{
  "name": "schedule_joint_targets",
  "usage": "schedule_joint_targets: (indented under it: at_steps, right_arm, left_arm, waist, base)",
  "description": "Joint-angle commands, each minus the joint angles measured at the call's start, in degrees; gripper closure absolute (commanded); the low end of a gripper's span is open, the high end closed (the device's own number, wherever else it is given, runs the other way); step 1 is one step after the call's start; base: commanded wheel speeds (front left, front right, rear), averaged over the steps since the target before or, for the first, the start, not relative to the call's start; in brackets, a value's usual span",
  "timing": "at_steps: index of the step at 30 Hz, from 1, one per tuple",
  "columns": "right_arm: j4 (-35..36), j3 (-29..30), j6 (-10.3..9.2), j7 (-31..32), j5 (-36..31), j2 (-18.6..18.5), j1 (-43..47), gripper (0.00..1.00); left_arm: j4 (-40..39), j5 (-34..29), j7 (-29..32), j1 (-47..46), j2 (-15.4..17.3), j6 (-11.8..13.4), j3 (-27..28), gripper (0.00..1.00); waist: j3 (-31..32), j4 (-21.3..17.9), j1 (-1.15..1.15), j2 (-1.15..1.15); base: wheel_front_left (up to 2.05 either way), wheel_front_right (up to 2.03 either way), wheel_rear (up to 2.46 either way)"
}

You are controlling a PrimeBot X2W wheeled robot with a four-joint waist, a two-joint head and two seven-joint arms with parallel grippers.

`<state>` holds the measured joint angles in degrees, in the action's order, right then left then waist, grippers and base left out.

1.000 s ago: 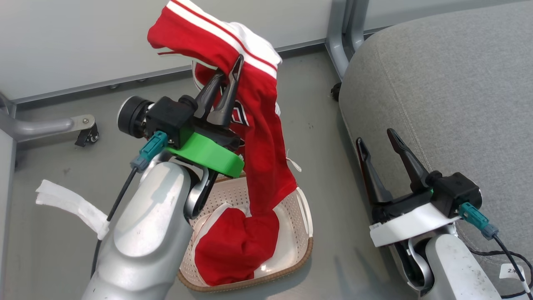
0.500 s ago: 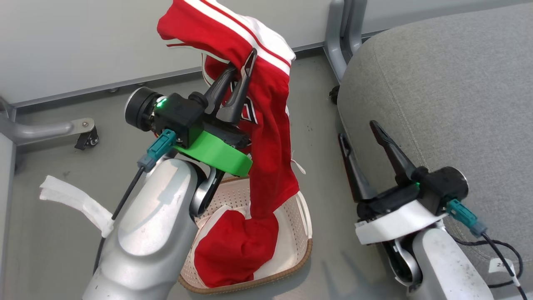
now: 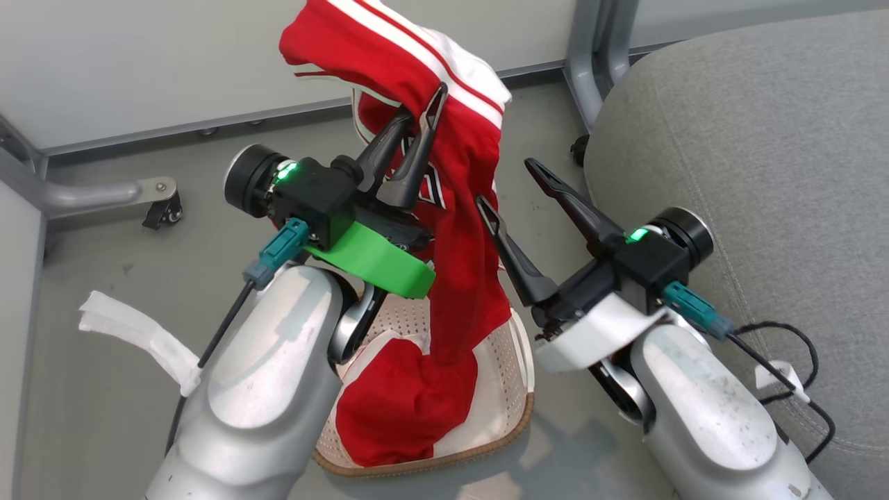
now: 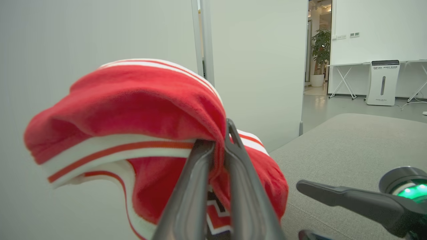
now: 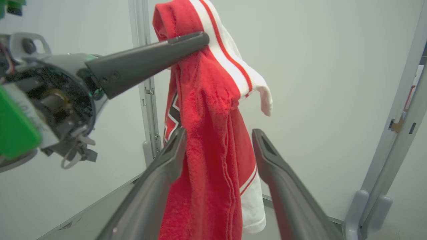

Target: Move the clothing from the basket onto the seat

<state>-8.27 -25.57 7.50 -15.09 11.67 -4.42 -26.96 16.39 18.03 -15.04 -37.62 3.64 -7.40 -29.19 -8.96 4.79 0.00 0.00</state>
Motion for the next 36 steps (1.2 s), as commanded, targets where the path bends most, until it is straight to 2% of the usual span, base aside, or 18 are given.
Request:
schedule_joint_targets:
  at_steps: [1,15,16,17,18,33,34,35,36]
  right_arm:
    - [-1.05,-0.69,-0.02,-0.13,-0.07,-0.23,-1.37,0.0]
    - [-14.32,-6.5,-0.02,-0.13,1.38,1.13,-8.39,0.0]
    - [-15.06,-6.53,-0.02,-0.13,1.79,1.26,-8.44,0.17]
    - [-15.83,-6.66,-0.02,-0.12,1.76,1.33,-8.42,0.7]
    - [-16.35,-6.58,-0.02,-0.12,1.97,1.41,-8.45,1.0]
    - [-14.01,-5.85,-0.02,-0.13,5.09,1.46,-6.32,1.0]
    - [-13.74,-5.63,-0.02,-0.13,5.22,1.46,-6.25,1.0]
    - [-13.57,-5.44,-0.02,-0.13,5.19,1.46,-6.15,1.0]
    - [-13.39,-5.22,-0.02,-0.13,5.26,1.47,-6.03,1.0]
  left_arm:
    - [-0.46,0.13,-0.21,-1.02,-0.15,-0.12,-0.11,1.0]
    - [-1.76,1.13,-0.21,-1.23,-0.71,-0.11,-3.13,1.0]
    - [-1.9,1.31,-0.21,-1.25,-0.72,-0.08,-3.32,1.0]
    - [-2.03,1.4,-0.21,-1.26,-0.73,0.0,-3.43,1.0]
    - [-2.21,1.56,-0.21,-1.24,-0.74,0.17,-3.61,1.0]
    - [-0.99,1.58,-0.14,0.28,-0.75,1.01,-4.94,1.0]
    - [-0.81,1.38,-0.14,0.31,-0.75,1.14,-4.86,0.78]
    - [-0.67,1.09,-0.13,0.35,-0.75,1.38,-4.89,0.12]
    - [-0.54,1.05,-0.13,0.42,-0.75,1.45,-4.91,0.0]
  waist:
    - [-0.62,0.65,0.0,0.0]
    - [-2.52,3.18,0.0,0.0]
    - [-2.53,3.34,0.0,0.0]
    - [-2.54,3.44,0.0,0.0]
    - [-2.55,3.53,0.0,0.0]
    - [-2.28,3.27,0.0,0.0]
    - [-2.28,3.22,0.0,0.0]
    - [-2.27,3.19,0.0,0.0]
    - [-2.26,3.14,0.0,0.0]
  base:
    - [0.0,0.0,0.0]
    - [0.0,0.0,0.0]
    - [0.0,0.0,0.0]
    - [0.0,0.0,0.0]
    - [0.0,0.0,0.0]
    - [0.0,0.0,0.0]
    - [0.0,0.0,0.0]
    - [0.0,0.0,0.0]
    - [0.0,0.0,0.0]
